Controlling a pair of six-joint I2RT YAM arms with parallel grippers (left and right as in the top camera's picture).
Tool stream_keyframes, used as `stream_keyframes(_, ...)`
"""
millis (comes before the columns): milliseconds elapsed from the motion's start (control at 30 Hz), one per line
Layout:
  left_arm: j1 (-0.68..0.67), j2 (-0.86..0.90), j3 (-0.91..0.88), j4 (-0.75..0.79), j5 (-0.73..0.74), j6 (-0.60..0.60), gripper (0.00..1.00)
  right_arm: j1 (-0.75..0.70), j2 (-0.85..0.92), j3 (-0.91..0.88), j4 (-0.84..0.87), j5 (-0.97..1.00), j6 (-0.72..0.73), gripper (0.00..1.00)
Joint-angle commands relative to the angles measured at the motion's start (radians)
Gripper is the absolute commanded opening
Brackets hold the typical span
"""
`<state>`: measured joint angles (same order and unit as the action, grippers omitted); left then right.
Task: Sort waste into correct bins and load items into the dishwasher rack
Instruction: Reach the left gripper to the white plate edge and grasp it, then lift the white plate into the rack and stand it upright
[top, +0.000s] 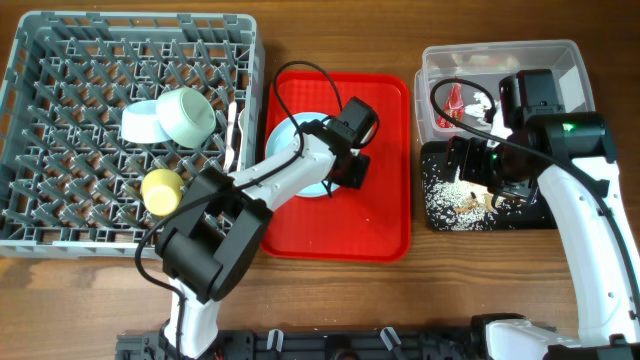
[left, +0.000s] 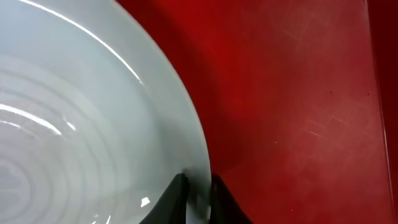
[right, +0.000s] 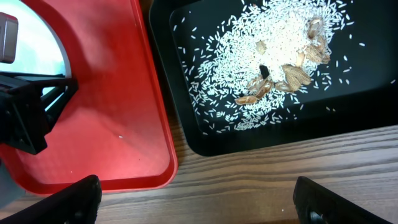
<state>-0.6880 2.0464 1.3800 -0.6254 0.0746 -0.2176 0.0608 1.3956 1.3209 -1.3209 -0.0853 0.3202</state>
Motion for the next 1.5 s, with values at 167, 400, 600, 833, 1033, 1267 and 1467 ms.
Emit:
stream_keyframes(167, -0.052, 0.03, -0.023, -0.009, -0.076, 0.001, 0.22, -0.002, -0.007, 0.001, -0.001, -0.008, -0.005, 1.0)
stream_keyframes(400, -0.053, 0.03, -0.025, -0.012, -0.088, 0.0, 0.08, -0.002, -0.007, 0.001, -0.003, -0.008, -0.005, 1.0)
stream_keyframes(600, -0.063, 0.043, -0.027, -0.019, -0.107, 0.0, 0.08, -0.002, -0.007, 0.001, -0.012, -0.008, -0.005, 0.99)
stream_keyframes(833, -0.073, 0.075, -0.028, -0.034, -0.133, 0.0, 0.06, -0.002, -0.007, 0.001, -0.016, -0.008, -0.005, 0.99)
stream_keyframes(1033, -0.073, 0.07, -0.026, -0.051, -0.2, 0.0, 0.04, -0.002, -0.007, 0.001, -0.016, -0.008, -0.005, 0.99)
stream_keyframes(1267, -0.074, -0.038, 0.054, -0.106, -0.176, 0.001, 0.04, -0.002, -0.007, 0.001, -0.016, -0.007, -0.005, 0.99)
stream_keyframes(1467, -0.07, -0.248, 0.075, -0.106, -0.127, 0.0, 0.04, -0.002, -0.007, 0.001, -0.016, -0.007, -0.006, 0.98)
